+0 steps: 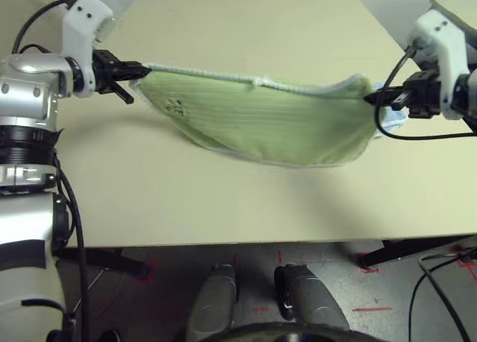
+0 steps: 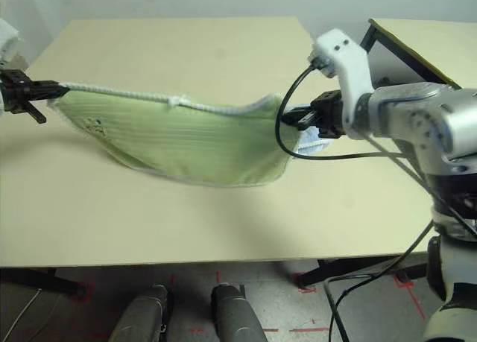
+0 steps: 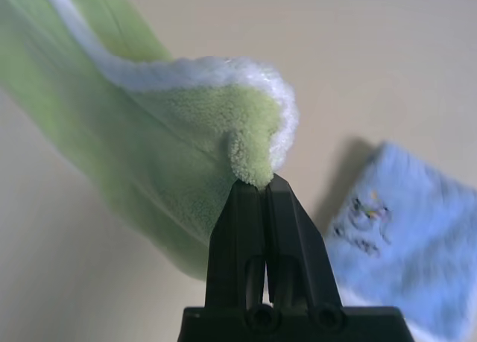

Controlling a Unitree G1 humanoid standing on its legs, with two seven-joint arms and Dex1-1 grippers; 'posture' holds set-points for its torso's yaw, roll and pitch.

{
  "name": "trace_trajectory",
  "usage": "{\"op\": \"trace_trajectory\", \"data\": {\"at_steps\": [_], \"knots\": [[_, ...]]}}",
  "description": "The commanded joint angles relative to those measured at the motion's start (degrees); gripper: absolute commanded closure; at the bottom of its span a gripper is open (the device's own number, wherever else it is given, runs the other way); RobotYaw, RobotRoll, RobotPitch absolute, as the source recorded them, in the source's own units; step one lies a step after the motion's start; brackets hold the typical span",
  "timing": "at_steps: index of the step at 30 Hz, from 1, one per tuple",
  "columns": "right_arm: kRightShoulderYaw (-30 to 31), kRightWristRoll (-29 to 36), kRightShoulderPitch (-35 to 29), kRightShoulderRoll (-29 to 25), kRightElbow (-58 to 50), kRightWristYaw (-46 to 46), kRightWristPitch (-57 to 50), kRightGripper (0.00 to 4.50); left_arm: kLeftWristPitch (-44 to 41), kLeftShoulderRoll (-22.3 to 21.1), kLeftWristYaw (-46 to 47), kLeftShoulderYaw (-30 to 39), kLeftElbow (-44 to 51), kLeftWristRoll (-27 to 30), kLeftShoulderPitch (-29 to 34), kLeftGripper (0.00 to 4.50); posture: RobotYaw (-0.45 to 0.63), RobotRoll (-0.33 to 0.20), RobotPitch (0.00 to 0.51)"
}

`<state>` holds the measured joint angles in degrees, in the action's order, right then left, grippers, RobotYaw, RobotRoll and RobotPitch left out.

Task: Fold the towel and set it aside.

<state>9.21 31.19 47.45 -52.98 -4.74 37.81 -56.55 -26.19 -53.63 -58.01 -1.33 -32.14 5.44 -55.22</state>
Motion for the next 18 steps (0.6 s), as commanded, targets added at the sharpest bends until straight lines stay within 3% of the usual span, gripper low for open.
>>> {"op": "trace_trajectory", "data": {"at_steps": [1, 8, 12, 18], "knots": [[-0.7, -3.6, -4.4, 3.6, -5.2, -3.8, 2.4, 4.50, -0.5, -0.5, 0.2, 1.1, 1.8, 0.0, 2.9, 4.48, 0.02, 0.000, 0.124], [4.2, -9.0, -17.8, 13.2, -17.2, -10.4, 2.4, 4.50, -8.3, 1.9, 1.0, 2.6, 16.3, 3.9, 13.4, 4.48, 0.03, 0.000, 0.127], [6.7, -14.9, -18.5, 16.7, -13.5, -13.4, 5.4, 4.50, -12.7, 3.6, 2.1, 2.7, 24.5, 6.1, 19.0, 4.48, 0.03, 0.000, 0.128], [8.9, -23.5, -16.4, 19.8, -5.0, -15.4, 11.3, 4.50, -15.3, 5.5, 4.1, 2.4, 29.4, 7.2, 21.2, 4.48, 0.04, 0.000, 0.131]]}}
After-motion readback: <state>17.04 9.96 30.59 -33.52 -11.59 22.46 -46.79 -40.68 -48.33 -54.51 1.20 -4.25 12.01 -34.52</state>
